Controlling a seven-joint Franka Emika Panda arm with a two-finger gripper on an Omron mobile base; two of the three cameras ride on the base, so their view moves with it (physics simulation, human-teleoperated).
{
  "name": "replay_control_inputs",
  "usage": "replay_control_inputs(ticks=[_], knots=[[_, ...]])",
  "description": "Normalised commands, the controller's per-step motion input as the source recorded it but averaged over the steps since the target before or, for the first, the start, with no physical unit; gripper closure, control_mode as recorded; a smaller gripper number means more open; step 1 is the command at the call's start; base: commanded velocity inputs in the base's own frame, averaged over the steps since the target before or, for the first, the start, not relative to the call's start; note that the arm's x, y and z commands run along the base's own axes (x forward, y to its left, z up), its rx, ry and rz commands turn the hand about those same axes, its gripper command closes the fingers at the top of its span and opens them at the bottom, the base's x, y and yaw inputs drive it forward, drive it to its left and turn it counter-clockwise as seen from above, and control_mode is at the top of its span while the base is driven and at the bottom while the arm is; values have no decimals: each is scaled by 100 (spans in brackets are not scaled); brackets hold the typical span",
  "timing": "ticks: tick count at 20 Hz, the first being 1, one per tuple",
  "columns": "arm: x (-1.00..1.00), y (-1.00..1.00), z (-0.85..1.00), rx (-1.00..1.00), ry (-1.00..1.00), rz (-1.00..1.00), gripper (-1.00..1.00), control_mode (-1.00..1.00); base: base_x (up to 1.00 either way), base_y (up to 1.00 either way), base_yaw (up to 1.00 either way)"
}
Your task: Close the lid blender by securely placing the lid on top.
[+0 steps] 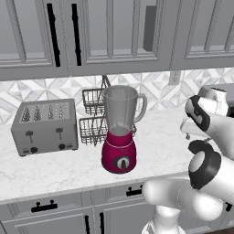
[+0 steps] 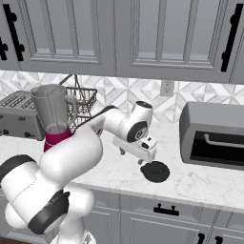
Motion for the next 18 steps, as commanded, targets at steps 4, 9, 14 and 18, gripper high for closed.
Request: replay_control_inputs(ticks=[4,9,14,18], knots=[[1,-46,-50,0,4,-6,-100,-100,0,0,0],[21,-48,-33,0,5,-4,-100,-100,0,0,0],[38,-23,-22,0,8,0,-100,-100,0,0,0],[29,-28,-10,1,1,0,-100,-100,0,0,0]])
